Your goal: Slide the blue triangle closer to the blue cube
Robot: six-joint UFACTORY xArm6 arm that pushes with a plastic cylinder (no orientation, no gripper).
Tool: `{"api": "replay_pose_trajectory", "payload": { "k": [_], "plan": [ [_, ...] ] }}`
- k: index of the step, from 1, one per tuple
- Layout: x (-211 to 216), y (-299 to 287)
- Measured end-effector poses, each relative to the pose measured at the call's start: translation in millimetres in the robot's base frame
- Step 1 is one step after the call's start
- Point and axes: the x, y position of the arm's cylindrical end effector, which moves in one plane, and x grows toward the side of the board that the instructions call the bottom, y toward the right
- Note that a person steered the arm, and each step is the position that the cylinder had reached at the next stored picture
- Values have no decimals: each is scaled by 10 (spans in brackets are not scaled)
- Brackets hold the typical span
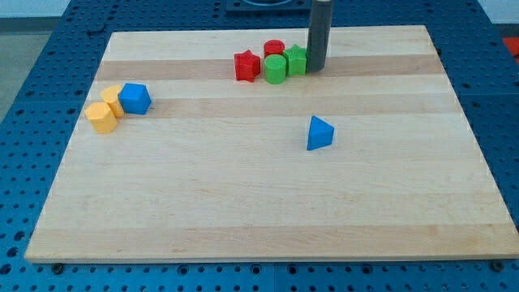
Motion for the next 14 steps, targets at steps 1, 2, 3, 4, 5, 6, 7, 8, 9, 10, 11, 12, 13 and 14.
{"api": "replay_pose_trajectory", "payload": {
  "k": [1, 2, 3, 4, 5, 6, 7, 8, 9, 10, 11, 12, 13, 14],
  "plan": [
    [-1, 10],
    [204, 354],
    [670, 691],
    [1101, 725],
    [1375, 582],
    [1518, 229],
    [1614, -202],
    [1677, -629],
    [1723, -613],
    [1927, -468],
    [2029, -727],
    [1979, -1075],
    [1965, -1363],
    [1982, -1054]
  ]
}}
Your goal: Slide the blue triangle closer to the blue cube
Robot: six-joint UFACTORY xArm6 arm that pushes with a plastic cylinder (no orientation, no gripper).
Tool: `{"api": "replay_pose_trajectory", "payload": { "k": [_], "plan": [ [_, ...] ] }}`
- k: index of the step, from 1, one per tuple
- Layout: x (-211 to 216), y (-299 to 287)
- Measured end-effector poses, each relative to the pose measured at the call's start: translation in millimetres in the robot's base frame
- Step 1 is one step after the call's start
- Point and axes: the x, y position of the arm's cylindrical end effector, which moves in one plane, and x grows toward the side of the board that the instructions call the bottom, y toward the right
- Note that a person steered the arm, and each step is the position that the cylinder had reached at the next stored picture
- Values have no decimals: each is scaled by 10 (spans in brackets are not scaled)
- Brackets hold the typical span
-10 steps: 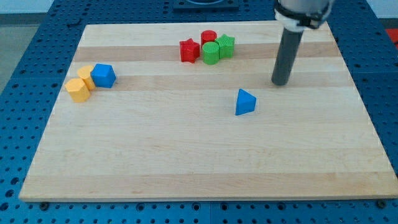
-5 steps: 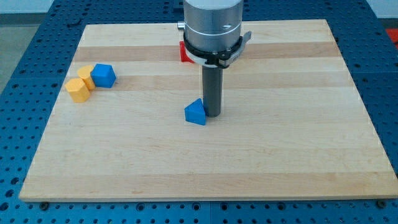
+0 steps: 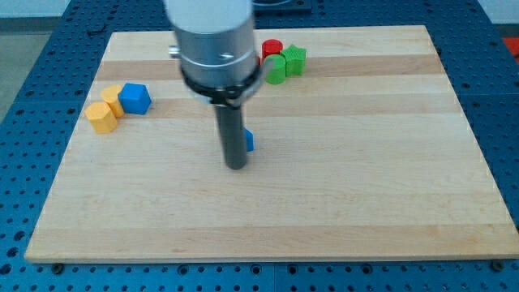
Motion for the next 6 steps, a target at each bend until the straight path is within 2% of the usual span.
{"api": "replay_pose_trajectory", "payload": {
  "k": [1, 2, 4, 5, 6],
  "plan": [
    [-22, 505],
    [-73, 625],
    [-262, -64],
    [-346, -160],
    [-359, 85]
  ]
}}
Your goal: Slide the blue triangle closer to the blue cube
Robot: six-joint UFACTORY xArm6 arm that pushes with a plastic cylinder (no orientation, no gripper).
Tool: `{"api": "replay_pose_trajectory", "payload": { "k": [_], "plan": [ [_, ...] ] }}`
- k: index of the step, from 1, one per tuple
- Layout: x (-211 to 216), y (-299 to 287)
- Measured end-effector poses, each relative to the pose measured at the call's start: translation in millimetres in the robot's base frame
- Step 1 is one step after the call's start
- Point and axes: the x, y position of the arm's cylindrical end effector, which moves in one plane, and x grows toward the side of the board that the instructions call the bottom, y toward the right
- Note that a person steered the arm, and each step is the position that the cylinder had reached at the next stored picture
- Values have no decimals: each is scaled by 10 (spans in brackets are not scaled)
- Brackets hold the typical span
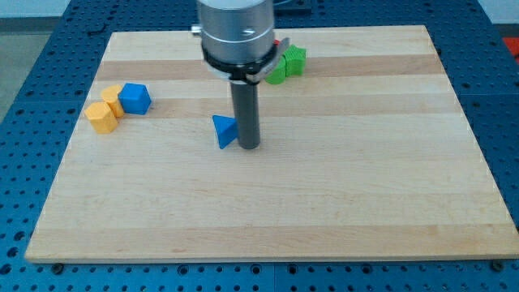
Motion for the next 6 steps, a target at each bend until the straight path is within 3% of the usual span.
{"api": "replay_pose_trajectory", "payload": {
  "k": [2, 4, 6],
  "plan": [
    [-174, -65],
    [-174, -959],
    [-198, -1345]
  ]
}}
